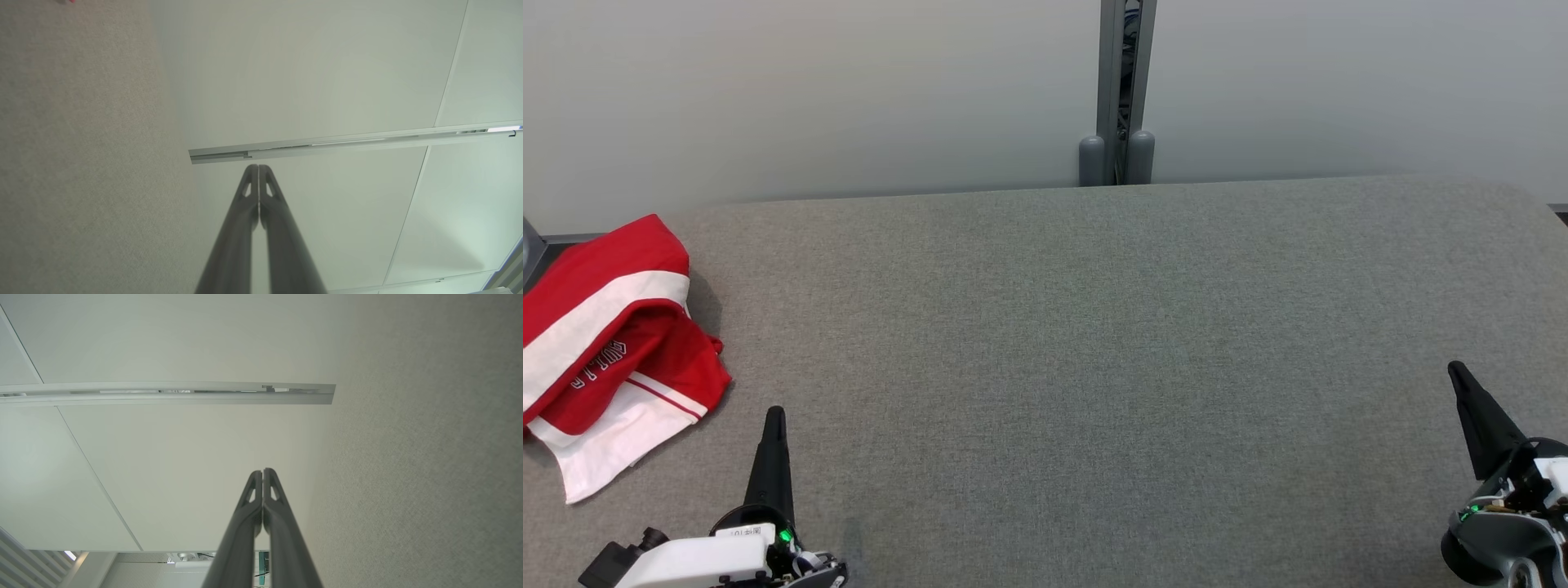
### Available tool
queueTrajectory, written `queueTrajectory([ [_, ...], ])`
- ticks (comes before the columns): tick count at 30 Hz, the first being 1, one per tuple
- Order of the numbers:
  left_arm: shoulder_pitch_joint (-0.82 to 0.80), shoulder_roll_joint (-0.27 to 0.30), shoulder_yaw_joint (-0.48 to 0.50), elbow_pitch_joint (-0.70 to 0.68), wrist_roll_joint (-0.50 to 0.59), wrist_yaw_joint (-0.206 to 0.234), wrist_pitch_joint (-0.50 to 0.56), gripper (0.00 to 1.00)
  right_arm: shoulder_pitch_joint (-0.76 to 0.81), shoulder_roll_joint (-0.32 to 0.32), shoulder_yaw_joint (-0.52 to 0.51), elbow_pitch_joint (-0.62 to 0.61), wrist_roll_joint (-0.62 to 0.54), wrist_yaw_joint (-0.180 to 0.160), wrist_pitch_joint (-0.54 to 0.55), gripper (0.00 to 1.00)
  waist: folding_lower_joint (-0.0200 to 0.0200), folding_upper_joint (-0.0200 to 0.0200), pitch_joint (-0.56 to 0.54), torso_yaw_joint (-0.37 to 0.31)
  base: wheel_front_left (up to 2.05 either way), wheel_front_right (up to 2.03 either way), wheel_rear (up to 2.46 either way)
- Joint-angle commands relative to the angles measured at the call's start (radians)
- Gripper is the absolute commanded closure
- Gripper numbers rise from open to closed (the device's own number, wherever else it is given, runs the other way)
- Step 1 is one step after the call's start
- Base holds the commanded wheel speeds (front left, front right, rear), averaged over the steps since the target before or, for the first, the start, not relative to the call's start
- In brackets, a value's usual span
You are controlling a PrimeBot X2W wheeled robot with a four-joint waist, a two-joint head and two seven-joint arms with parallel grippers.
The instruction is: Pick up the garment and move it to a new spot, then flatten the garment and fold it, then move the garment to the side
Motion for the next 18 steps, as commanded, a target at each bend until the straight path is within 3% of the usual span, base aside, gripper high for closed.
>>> queueTrajectory([
  [1,-0.017,0.002,0.004,-0.004,-0.001,-0.006,0.000,1.00,-0.005,-0.009,-0.003,0.001,0.003,0.003,0.001,1.00,0.0000,-0.0001,0.000,0.000,0.00,0.00,0.00],
  [18,-0.017,0.002,0.004,-0.004,-0.001,-0.006,0.000,1.00,-0.005,-0.009,-0.003,0.001,0.003,0.003,0.001,1.00,0.0000,-0.0001,0.000,0.000,0.00,0.00,0.00],
])
